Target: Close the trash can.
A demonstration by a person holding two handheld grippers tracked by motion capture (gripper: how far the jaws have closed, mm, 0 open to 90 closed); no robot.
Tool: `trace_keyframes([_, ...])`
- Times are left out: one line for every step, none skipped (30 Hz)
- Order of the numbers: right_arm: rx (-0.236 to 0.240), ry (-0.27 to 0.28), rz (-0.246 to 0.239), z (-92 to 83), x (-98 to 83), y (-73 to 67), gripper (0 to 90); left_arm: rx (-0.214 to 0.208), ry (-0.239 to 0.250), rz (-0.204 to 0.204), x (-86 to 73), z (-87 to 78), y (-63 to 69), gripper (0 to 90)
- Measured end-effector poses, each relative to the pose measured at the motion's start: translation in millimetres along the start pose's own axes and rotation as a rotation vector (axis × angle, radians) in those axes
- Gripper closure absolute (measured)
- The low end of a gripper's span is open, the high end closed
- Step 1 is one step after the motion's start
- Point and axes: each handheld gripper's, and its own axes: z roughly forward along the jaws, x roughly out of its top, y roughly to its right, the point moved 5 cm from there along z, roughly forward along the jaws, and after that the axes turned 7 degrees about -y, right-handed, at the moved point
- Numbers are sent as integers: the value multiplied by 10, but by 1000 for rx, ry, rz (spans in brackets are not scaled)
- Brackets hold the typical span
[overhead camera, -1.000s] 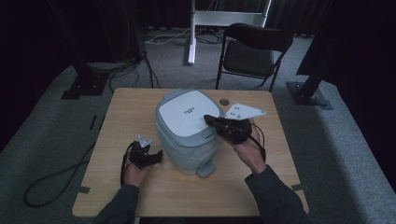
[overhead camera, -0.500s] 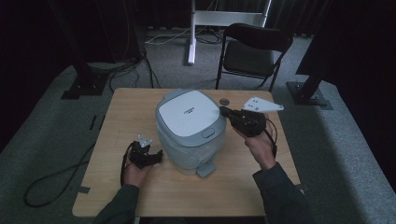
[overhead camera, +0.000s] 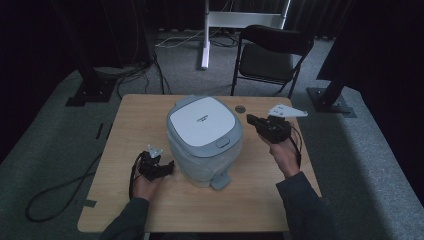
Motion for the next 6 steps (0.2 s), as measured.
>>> trace_keyframes([-5, -10, 4, 14, -26, 36, 900, 0, 0, 0, 0, 0, 0, 242])
trace_keyframes([-10, -17, 9, 30, -55, 74, 900, 0, 0, 0, 0, 0, 0, 242])
trace_keyframes([-14, -26, 17, 47, -87, 113, 900, 0, 0, 0, 0, 0, 0, 242])
trace_keyframes([-16, -37, 27, 71, -126, 160, 898, 0, 1, -1, 1, 1, 1, 242])
trace_keyframes([-16, -37, 27, 71, -126, 160, 898, 0, 1, -1, 1, 1, 1, 242])
trace_keyframes([-28, -47, 38, 94, -169, 217, 867, 0, 1, 0, 2, 2, 1, 242])
